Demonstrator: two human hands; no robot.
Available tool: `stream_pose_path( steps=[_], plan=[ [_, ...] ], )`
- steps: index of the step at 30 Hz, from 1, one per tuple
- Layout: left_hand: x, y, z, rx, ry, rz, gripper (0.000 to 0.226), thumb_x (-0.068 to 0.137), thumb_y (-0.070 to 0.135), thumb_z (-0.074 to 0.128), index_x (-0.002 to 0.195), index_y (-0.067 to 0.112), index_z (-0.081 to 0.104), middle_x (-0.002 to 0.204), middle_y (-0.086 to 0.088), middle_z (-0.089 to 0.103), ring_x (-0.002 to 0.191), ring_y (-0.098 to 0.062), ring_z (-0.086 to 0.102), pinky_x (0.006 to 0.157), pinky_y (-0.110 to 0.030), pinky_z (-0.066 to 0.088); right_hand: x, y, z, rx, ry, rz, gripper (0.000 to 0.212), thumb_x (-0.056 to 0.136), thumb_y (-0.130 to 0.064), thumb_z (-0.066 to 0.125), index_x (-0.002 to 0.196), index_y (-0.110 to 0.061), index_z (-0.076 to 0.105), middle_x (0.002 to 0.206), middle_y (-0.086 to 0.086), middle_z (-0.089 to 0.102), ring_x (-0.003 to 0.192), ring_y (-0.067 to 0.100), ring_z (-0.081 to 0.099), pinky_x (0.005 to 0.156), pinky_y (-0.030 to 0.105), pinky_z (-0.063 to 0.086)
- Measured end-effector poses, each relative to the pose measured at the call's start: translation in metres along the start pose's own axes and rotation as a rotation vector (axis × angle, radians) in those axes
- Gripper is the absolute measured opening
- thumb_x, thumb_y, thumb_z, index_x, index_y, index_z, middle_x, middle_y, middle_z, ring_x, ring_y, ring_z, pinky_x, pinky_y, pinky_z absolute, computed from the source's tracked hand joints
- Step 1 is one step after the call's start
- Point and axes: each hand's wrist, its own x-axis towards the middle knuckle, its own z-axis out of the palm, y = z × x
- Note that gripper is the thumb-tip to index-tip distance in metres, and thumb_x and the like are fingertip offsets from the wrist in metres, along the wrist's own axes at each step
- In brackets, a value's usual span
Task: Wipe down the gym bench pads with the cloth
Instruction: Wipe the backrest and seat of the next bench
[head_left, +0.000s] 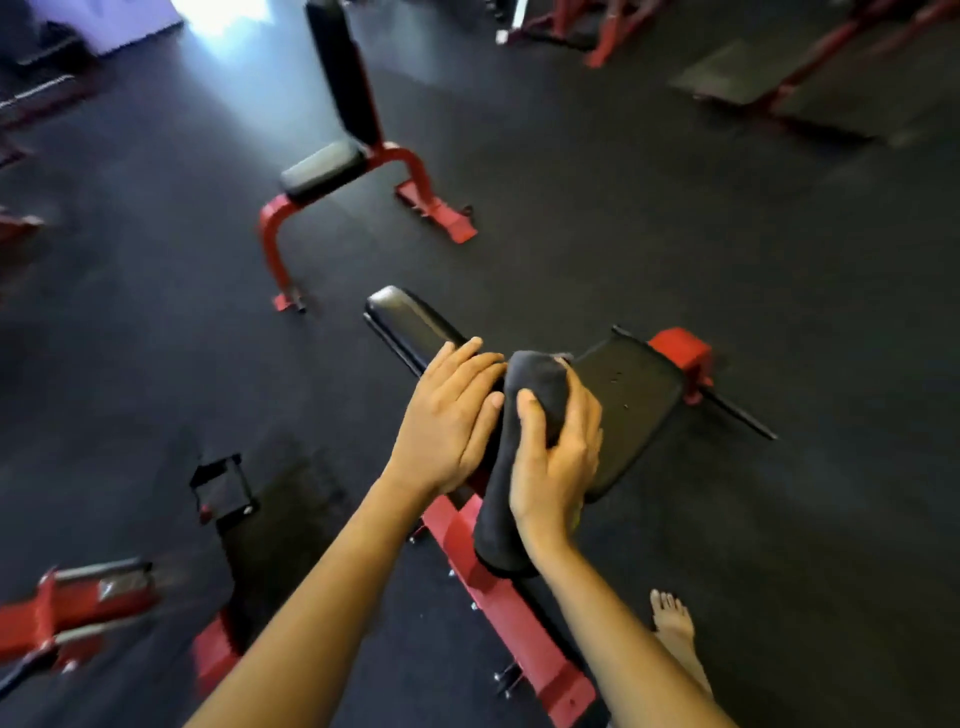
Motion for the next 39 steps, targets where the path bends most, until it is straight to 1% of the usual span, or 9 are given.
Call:
stream_pose_path(
  steps=[2,8,10,13,16,21,27,34,39],
  plan=[
    [-0.001,0.000,0.002,-0.011,0.057,0.007,0.044,0.100,0.028,0.032,0.115,0.001,0.064,0.118,-0.011,0.064,0.125,-0.027,0.046,0.112,-0.042,0.027,-0.003,0.010,0.006,-0.016,0.058,-0.024,0.059,0.087,-0.048,0.049,0.131,-0.009,0.056,0.131,0.007,0.057,0.117,0.012,0.050,0.099,0.027,0.037],
    [-0.002,-0.004,0.003,0.020,0.105,0.074,0.046,0.101,0.029,0.030,0.112,0.002,0.066,0.113,-0.011,0.066,0.121,-0.029,0.051,0.106,-0.046,0.035,-0.010,0.049,0.008,0.117,0.173,0.419,0.067,0.079,-0.048,0.044,0.133,-0.010,0.054,0.138,0.007,0.052,0.129,0.026,0.045,0.106,0.028,0.031],
    [-0.001,-0.006,0.000,0.033,0.093,0.114,0.045,0.101,0.028,0.032,0.111,0.001,0.066,0.113,-0.012,0.066,0.120,-0.029,0.053,0.107,-0.044,0.035,-0.006,0.042,0.009,0.114,0.157,0.392,0.062,0.080,-0.049,0.042,0.129,-0.014,0.059,0.134,0.002,0.055,0.125,0.022,0.047,0.109,0.037,0.033],
    [-0.001,-0.006,-0.001,0.060,0.070,0.226,0.038,0.098,0.022,0.040,0.110,-0.003,0.066,0.111,-0.015,0.067,0.113,-0.031,0.058,0.107,-0.042,0.037,-0.005,0.032,0.012,0.138,0.176,0.292,0.071,0.077,-0.057,0.041,0.128,-0.012,0.059,0.131,0.002,0.057,0.120,0.017,0.049,0.105,0.035,0.036],
    [0.002,-0.004,0.001,0.145,0.086,0.350,0.030,0.094,0.015,0.048,0.103,-0.006,0.068,0.104,-0.019,0.068,0.104,-0.034,0.062,0.103,-0.045,0.040,-0.011,0.042,0.014,0.124,0.227,0.225,0.070,0.080,-0.058,0.041,0.123,-0.007,0.061,0.123,0.006,0.062,0.116,0.024,0.054,0.101,0.043,0.041],
    [-0.011,0.023,0.026,0.347,-0.053,0.705,0.017,0.085,0.008,0.060,0.093,-0.003,0.070,0.094,-0.020,0.069,0.095,-0.036,0.065,0.102,-0.049,0.038,-0.013,0.091,0.013,0.107,0.211,0.331,0.051,0.086,-0.047,0.049,0.118,-0.011,0.063,0.118,0.003,0.062,0.112,0.033,0.057,0.096,0.039,0.041],
    [-0.043,0.034,0.071,0.778,-0.267,0.512,0.044,0.086,0.014,0.035,0.111,-0.005,0.066,0.112,-0.021,0.066,0.115,-0.037,0.057,0.113,-0.048,0.006,-0.016,0.157,0.007,0.074,0.103,0.466,0.082,0.074,-0.067,0.033,0.129,-0.012,0.057,0.133,0.005,0.056,0.125,0.024,0.046,0.108,0.042,0.032],
    [-0.085,0.026,0.142,1.060,-0.417,0.390,0.058,0.087,0.014,0.018,0.140,0.005,0.041,0.143,-0.015,0.045,0.137,-0.033,0.023,0.113,-0.051,-0.017,-0.019,0.243,0.010,0.086,0.061,0.518,0.072,0.079,-0.067,0.036,0.130,-0.020,0.056,0.133,-0.002,0.055,0.124,0.018,0.045,0.107,0.036,0.034],
    [-0.106,0.022,0.192,1.140,-0.553,0.293,0.063,0.090,0.027,0.034,0.147,0.003,0.023,0.152,-0.010,0.031,0.139,-0.032,0.001,0.108,-0.055,-0.024,-0.022,0.309,0.019,0.158,0.120,0.764,0.053,0.092,-0.047,0.049,0.134,-0.016,0.054,0.135,0.009,0.054,0.126,0.026,0.048,0.108,0.043,0.037]
  ],
)
